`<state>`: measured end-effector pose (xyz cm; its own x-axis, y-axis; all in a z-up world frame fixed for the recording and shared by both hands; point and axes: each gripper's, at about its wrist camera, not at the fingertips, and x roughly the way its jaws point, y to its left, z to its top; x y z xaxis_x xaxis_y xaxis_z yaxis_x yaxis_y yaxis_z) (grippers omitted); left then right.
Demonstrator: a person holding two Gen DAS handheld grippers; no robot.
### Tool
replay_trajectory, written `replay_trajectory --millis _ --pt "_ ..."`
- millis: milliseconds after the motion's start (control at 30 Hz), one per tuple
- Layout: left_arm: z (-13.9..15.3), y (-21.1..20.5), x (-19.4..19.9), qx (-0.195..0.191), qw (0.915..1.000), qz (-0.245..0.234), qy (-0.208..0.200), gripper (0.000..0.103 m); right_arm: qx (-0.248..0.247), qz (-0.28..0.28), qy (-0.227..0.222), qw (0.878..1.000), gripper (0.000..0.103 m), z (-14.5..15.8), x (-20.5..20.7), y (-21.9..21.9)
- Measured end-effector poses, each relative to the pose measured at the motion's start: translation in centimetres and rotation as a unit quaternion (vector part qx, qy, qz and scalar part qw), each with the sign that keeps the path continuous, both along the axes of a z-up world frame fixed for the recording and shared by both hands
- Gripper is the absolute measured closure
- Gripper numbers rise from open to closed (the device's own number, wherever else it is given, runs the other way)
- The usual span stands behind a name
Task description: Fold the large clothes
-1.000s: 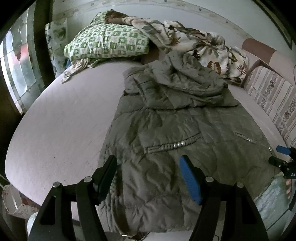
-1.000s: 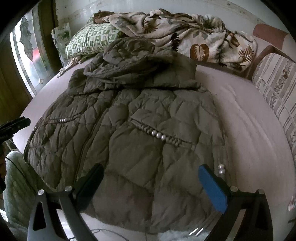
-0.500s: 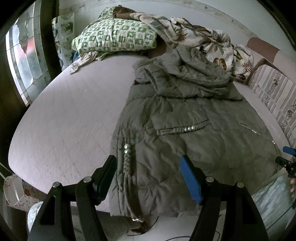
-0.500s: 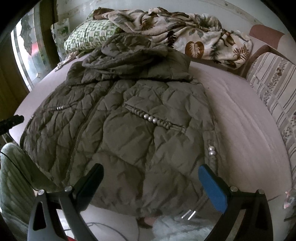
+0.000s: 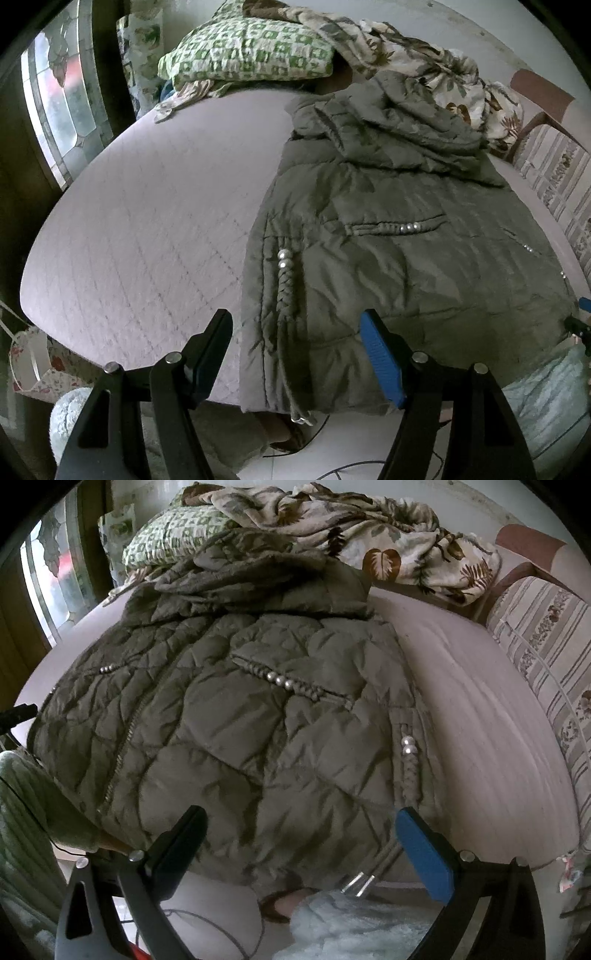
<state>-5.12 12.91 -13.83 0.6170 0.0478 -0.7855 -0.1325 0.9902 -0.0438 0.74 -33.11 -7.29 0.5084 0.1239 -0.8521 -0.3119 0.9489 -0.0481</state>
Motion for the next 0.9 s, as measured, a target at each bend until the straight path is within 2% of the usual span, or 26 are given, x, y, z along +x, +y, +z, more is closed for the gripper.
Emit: replay_trajectory --millis 300,533,667,767,900 --pt "-0.9 -0.2 0.5 -0.001 0.9998 -0.014 0.013 0.031 -0.006 -0.012 0.007 1.0 0.0 -0.6 0.5 -1.5" --pt "-2.1 -0.7 1.5 0.002 0.9994 -0.021 0.028 0.03 0.01 -0.025 0.011 1.0 0.0 -0.2 1.9 -2.6" --pt "-2.7 -0.6 2.3 0.01 0.9992 -0.02 0.032 0.025 0.006 -0.026 0.015 1.0 0.0 -0.6 2.5 -2.8" --pt "-3.3 -0.2 2.8 0.005 0.999 -0.017 0.04 0.021 0.01 -0.035 0.022 0.999 0.0 -0.9 3.0 -3.5" --pt "-4.3 0.5 3.2 -0.022 0.9985 -0.011 0.049 0.019 0.021 -0.053 0.031 0.998 0.0 -1.3 4.0 -4.8"
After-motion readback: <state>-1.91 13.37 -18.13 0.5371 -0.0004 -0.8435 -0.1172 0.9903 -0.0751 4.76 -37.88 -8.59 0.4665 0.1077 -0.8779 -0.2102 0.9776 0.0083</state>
